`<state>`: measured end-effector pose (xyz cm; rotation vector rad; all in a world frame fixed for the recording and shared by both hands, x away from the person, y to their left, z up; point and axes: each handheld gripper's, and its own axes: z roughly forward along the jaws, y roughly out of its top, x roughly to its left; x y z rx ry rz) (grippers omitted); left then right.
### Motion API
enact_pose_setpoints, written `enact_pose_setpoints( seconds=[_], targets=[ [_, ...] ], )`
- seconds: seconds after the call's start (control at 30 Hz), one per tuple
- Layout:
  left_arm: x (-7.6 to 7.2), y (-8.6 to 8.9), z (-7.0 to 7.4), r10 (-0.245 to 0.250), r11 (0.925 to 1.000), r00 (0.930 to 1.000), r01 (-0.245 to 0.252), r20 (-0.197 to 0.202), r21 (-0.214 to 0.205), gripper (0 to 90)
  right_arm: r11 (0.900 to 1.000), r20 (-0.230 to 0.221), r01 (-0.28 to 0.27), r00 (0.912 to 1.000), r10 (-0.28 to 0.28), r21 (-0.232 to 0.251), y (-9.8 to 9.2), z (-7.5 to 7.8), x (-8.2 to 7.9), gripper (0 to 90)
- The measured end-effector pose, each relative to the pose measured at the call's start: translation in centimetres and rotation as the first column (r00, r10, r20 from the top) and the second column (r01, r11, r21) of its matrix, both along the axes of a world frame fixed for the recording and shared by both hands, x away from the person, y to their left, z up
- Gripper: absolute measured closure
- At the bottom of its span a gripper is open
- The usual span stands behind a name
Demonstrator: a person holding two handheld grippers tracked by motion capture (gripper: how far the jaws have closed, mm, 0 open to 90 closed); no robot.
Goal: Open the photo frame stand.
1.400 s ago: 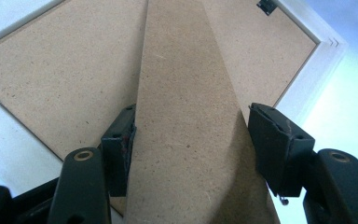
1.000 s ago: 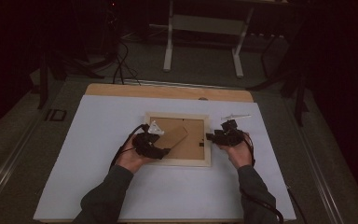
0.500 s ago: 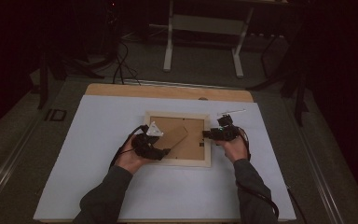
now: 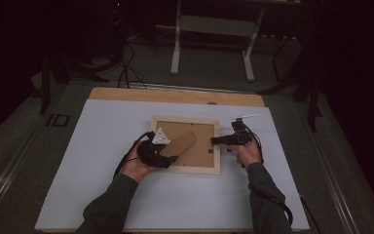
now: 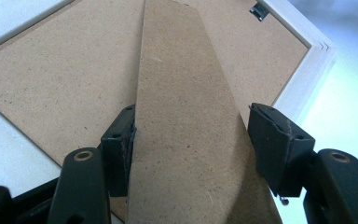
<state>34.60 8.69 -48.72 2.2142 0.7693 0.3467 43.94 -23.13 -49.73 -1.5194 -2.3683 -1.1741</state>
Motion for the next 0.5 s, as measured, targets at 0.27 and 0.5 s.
enact_pose_setpoints(
  seconds=[0.27, 0.5],
  targets=[
    [0.3, 0.5, -0.1, 0.003, 0.9983, 0.9984, -0.006, -0.056, -0.058, 39.3, 0.9998, 0.02, 0.014, 0.9997, -0.014, -0.015, 0.0, 0.4, -0.5, 56.3],
    [1.1, 1.3, -0.2, -0.023, 0.992, 0.9889, 0.004, -0.147, -0.126, 41.1, 0.9997, 0.042, 0.026, 0.9988, -0.026, -0.005, -0.1, 0.3, -0.9, 56.3]
  ],
)
